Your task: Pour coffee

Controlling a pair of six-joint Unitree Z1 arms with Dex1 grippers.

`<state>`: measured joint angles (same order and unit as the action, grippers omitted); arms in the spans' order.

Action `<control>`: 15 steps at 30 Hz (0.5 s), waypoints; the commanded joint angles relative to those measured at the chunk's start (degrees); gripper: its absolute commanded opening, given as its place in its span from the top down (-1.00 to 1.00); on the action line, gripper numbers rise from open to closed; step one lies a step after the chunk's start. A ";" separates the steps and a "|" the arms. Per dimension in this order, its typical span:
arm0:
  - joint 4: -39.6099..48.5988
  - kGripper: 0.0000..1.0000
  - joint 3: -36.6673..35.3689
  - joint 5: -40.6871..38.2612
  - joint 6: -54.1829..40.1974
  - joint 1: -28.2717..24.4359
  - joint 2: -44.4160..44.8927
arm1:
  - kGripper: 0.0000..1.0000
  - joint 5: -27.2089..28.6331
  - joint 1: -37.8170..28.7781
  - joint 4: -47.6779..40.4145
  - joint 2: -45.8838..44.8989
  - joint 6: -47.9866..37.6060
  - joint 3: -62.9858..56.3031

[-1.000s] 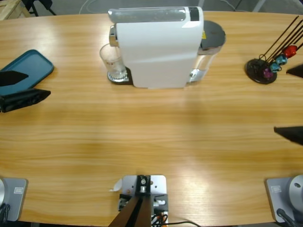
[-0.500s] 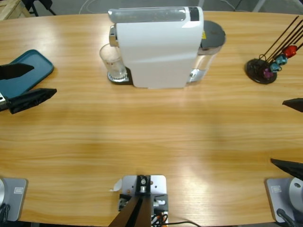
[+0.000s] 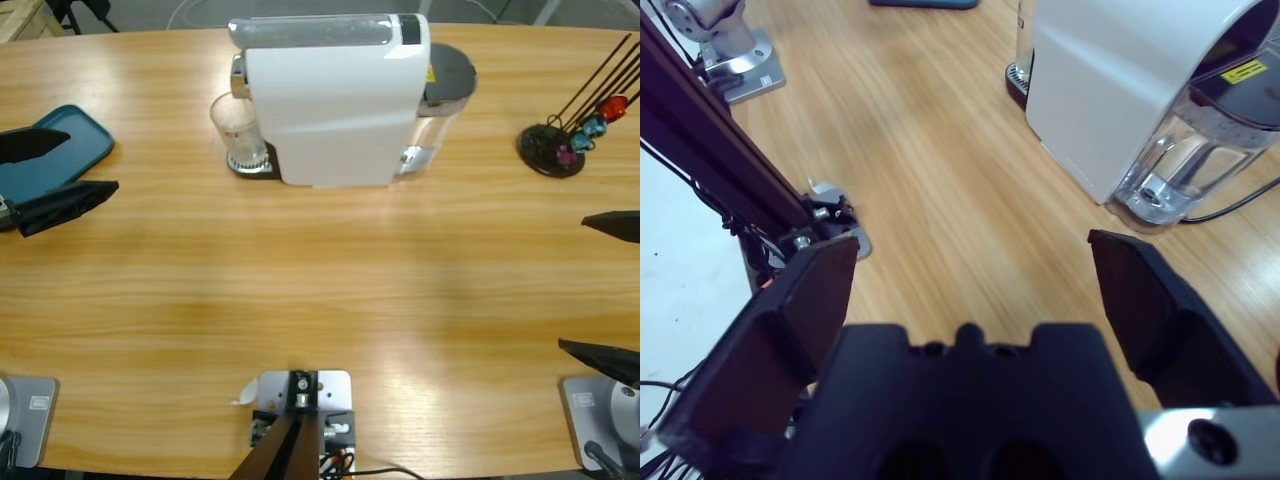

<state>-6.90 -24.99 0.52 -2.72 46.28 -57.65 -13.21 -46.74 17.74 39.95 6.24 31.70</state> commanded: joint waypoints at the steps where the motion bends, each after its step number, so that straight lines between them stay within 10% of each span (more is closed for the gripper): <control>1: -1.73 -0.87 2.31 -0.78 -0.71 0.39 -0.92 | -1.00 -1.15 -0.46 -0.65 2.06 0.86 -2.24; 15: -1.80 -0.87 2.14 -0.96 -0.80 0.39 -2.29 | -1.00 -1.57 -0.46 -0.87 4.69 1.14 -2.08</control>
<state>-8.11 -24.60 0.50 -2.73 46.28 -58.41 -13.50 -46.74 17.51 43.18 6.72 31.69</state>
